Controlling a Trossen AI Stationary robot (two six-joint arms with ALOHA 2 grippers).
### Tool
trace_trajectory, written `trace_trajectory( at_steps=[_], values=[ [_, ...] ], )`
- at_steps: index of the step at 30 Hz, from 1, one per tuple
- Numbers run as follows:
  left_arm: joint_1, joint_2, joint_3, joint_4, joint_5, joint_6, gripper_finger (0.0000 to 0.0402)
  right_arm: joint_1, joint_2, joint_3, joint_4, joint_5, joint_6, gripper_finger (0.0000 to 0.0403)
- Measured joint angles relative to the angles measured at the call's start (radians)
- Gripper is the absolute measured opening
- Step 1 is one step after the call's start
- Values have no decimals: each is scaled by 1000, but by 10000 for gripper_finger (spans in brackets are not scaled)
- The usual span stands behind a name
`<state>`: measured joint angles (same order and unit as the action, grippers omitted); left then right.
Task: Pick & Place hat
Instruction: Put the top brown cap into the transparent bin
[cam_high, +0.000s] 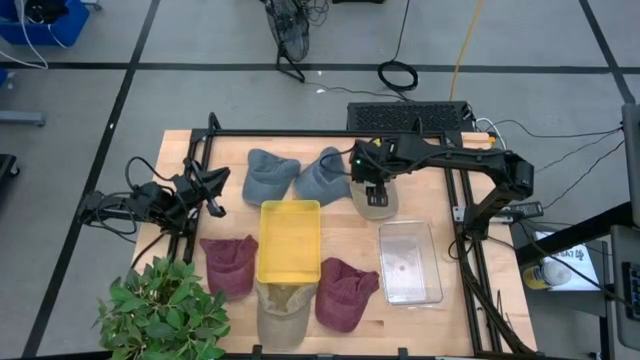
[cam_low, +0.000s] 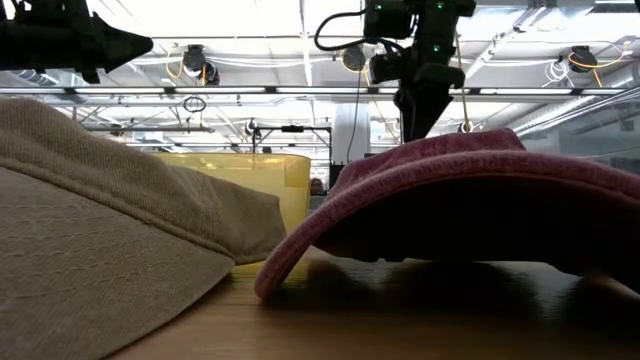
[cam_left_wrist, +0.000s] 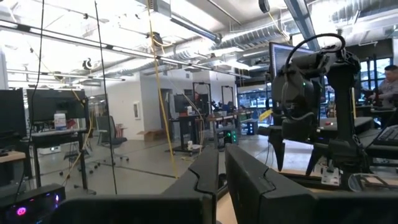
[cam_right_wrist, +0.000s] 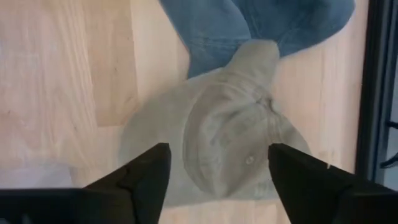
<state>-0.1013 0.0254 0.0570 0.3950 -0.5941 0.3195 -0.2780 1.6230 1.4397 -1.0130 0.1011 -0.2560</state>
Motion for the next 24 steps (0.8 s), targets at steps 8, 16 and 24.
trace_trajectory(
  at_steps=[8, 16, 24],
  values=[
    [0, 0, 0, 0, 0, 0, 37, -32, 0, -99, 113, -22, -26, 274],
    [0, 0, 0, -3, 0, -1, 37, -83, 0, -204, 233, -85, -23, 275],
    [0, 0, 0, -4, 0, -2, 37, -109, 0, -293, 289, -119, 5, 276]
  ],
)
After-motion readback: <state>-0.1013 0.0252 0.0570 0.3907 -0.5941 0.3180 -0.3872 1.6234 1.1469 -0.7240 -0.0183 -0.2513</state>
